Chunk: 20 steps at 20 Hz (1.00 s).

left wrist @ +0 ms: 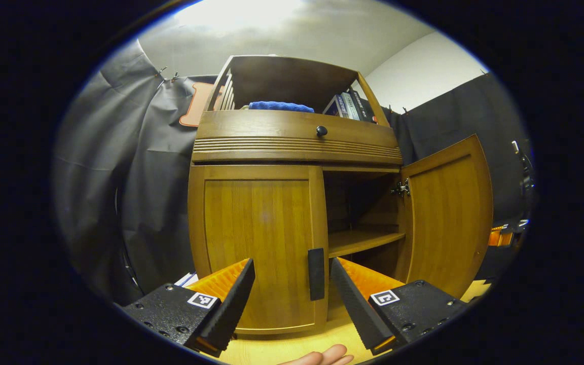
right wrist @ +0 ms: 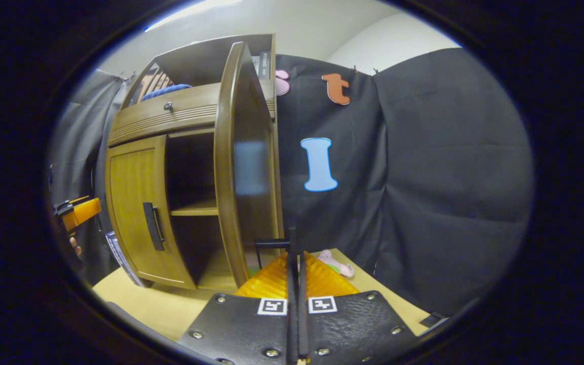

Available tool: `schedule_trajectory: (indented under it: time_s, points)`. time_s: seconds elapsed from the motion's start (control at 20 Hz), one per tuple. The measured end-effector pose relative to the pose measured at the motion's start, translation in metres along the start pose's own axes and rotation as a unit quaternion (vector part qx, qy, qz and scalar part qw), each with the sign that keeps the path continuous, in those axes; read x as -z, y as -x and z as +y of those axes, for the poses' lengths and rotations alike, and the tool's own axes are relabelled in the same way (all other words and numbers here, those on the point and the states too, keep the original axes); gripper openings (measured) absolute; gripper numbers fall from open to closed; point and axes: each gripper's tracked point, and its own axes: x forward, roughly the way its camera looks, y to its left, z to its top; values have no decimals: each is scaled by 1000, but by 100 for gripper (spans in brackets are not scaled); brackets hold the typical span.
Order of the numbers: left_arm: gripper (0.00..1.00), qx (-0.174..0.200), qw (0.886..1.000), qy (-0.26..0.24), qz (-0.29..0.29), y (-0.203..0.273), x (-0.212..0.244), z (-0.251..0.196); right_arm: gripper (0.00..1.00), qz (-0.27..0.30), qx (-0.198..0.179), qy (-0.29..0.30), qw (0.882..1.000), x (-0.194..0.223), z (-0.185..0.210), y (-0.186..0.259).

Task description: Open the right door of the double-door shoe cabinet with the right hand, and open the left door with the left hand.

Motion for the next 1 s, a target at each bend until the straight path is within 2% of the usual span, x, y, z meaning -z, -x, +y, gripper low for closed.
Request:
schedule_trajectory:
  time_s: [0.35, 0.65, 0.7, 0.75, 1.0]
  points:
    - [96, 1, 1000, 5, -2, -2, 1, -3, 1, -11, -49, -4, 999, -2, -29, -9]
    - [96, -10, 1000, 6, -4, -5, 1, 2, 1, -13, -110, 6, 994, -2, -51, -24]
    - [94, -13, 1000, 7, -3, -6, 1, 2, 2, -9, -114, 11, 993, 0, -53, -27]
    - [96, -16, 1000, 9, -2, -7, 2, 3, 8, -9, -120, 7, 993, -3, -54, -23]
    - [96, -16, 1000, 21, 3, -13, 6, -1, 10, -14, -122, 14, 992, -3, -51, -23]
